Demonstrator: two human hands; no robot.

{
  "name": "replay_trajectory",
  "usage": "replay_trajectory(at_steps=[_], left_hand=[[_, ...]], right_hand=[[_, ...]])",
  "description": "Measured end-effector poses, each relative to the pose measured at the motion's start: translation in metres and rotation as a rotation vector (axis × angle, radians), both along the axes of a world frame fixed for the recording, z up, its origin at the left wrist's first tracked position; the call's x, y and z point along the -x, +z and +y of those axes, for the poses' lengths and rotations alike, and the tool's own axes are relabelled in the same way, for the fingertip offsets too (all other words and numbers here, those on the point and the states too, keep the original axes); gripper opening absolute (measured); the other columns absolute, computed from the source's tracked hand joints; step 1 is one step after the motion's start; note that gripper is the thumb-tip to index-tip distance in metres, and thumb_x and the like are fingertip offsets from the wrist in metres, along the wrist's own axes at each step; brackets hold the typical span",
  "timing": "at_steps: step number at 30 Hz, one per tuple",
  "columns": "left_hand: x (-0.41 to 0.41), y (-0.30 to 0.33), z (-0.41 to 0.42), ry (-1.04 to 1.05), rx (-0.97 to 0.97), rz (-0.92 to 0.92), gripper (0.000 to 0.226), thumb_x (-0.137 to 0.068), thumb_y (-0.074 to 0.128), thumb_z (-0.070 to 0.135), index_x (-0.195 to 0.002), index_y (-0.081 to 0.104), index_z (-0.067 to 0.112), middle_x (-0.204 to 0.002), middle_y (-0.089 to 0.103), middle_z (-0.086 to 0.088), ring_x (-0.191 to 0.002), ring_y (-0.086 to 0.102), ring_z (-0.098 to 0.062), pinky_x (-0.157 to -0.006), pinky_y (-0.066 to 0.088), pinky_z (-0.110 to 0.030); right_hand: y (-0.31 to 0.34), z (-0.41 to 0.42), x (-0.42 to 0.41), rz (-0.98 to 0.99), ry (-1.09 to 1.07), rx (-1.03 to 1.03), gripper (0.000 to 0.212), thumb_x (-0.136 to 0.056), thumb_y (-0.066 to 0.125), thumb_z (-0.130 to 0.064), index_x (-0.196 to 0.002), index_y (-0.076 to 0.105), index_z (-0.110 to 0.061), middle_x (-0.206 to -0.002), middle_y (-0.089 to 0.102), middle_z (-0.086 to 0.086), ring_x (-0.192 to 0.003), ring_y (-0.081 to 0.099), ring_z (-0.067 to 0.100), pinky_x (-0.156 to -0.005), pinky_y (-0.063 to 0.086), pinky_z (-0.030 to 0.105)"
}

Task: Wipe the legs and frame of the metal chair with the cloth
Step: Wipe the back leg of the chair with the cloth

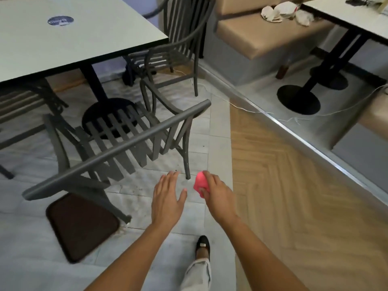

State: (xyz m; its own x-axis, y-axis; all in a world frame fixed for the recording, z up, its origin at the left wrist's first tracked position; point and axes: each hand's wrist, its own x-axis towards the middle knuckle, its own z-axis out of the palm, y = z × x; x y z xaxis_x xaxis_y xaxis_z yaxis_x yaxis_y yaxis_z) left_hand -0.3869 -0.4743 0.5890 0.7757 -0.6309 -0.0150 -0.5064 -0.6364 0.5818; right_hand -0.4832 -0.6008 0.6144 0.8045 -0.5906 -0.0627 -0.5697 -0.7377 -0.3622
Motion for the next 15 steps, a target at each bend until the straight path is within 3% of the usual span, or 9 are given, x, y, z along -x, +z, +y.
replay_trajectory(at_steps=[15], left_hand=[[-0.025, -0.032, -0.163, 0.251, -0.085, 0.1, 0.052, -0.094, 0.046, 0.038, -0.143, 0.033, 0.023, -0.15, 0.034, 0.002, -0.142, 0.022, -0.018, -0.115, 0.021, -0.035]], right_hand=[[-0.031, -0.184, -0.078, 0.011, 0.327, -0.037, 0.047, -0.093, 0.049, -0.034, -0.137, 0.035, -0.024, -0.129, 0.052, 0.001, -0.094, 0.06, 0.023, -0.075, 0.048, 0.031]])
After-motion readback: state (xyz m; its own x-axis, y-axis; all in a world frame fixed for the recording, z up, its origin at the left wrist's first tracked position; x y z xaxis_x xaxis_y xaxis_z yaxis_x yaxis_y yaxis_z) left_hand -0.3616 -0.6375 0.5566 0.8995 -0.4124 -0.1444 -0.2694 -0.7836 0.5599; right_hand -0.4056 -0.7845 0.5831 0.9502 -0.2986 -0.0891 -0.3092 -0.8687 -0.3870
